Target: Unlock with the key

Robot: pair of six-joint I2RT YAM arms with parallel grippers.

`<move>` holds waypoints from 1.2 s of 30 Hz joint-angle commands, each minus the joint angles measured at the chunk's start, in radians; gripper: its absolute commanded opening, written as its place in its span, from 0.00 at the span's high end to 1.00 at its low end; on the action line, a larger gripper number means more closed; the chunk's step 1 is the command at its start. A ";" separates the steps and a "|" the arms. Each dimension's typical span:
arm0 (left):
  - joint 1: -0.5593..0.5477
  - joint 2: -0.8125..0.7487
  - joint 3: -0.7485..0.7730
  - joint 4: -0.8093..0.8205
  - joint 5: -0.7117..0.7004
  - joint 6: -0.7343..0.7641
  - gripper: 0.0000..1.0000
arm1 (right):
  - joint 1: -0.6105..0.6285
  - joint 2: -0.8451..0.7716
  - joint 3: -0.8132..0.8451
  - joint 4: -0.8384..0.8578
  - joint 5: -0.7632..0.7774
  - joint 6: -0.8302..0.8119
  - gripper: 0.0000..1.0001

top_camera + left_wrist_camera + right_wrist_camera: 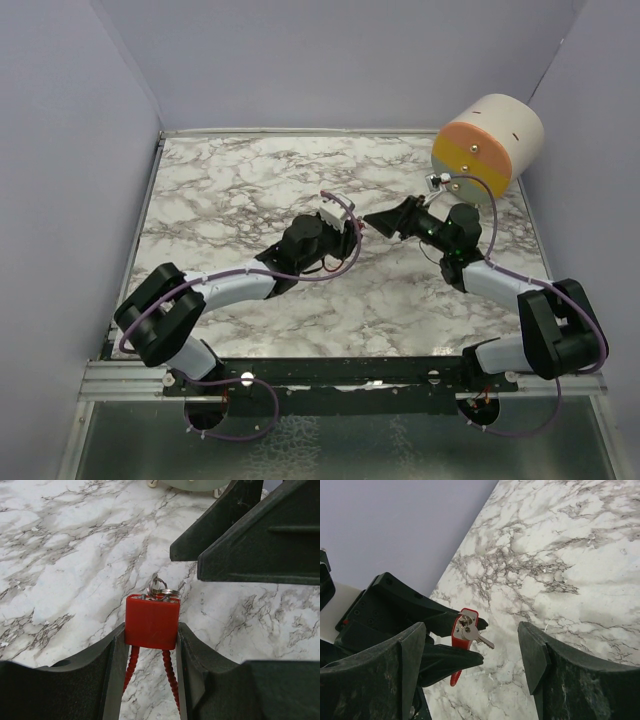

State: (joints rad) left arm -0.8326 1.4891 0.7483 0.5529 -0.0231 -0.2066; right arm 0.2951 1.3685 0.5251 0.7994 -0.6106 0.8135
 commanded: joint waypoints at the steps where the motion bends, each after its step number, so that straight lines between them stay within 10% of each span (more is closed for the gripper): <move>1: -0.008 0.039 0.061 0.036 0.047 0.009 1.00 | 0.017 -0.026 -0.002 -0.062 0.045 -0.027 0.26; 36: -0.054 0.102 0.130 0.009 0.011 0.032 1.00 | 0.041 0.009 0.022 -0.132 0.082 -0.024 0.80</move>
State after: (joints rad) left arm -0.8776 1.5921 0.8440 0.5339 -0.0078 -0.1829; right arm 0.3283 1.3808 0.5312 0.6731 -0.5648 0.7959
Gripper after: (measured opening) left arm 0.403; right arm 0.255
